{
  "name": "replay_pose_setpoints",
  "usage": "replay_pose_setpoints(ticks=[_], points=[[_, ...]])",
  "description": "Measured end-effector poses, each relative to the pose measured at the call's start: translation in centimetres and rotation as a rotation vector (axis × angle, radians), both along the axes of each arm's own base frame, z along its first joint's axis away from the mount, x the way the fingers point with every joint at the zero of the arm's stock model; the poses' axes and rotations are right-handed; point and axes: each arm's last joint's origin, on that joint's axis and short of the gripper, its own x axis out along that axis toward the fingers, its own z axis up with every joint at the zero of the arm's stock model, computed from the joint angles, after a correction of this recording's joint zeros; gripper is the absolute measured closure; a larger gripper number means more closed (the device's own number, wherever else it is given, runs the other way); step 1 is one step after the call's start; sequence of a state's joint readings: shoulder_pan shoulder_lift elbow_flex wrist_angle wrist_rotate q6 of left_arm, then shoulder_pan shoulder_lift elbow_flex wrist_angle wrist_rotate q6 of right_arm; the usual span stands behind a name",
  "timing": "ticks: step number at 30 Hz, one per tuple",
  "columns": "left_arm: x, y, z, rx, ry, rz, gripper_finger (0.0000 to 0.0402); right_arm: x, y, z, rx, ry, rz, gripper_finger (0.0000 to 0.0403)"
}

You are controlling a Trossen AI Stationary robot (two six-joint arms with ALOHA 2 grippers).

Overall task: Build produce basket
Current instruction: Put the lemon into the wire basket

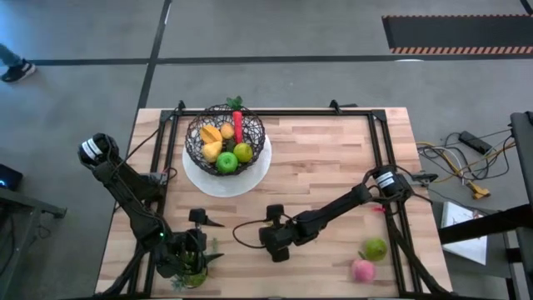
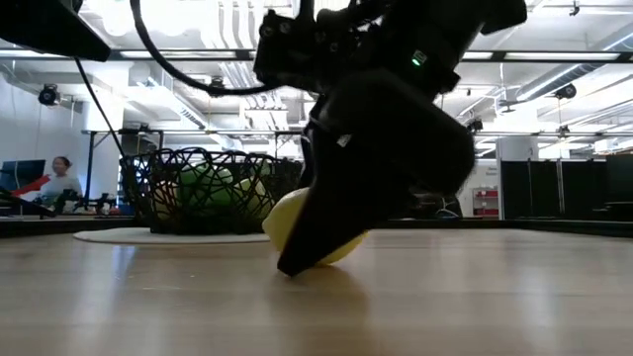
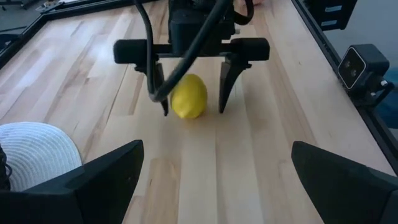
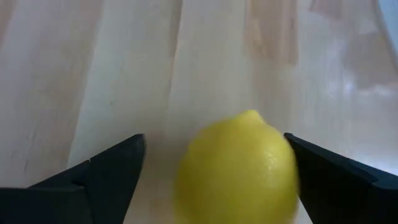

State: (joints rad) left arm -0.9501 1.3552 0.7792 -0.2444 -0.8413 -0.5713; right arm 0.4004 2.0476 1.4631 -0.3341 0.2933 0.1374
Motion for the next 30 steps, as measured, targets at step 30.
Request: replay_pose_setpoints(ticks=[30], points=[[0.0, 0.0, 0.0, -0.046, -0.004, 0.025, 0.0011, 7.2, -29.6, 9.8, 0.029, -0.427, -0.757, 0.017]])
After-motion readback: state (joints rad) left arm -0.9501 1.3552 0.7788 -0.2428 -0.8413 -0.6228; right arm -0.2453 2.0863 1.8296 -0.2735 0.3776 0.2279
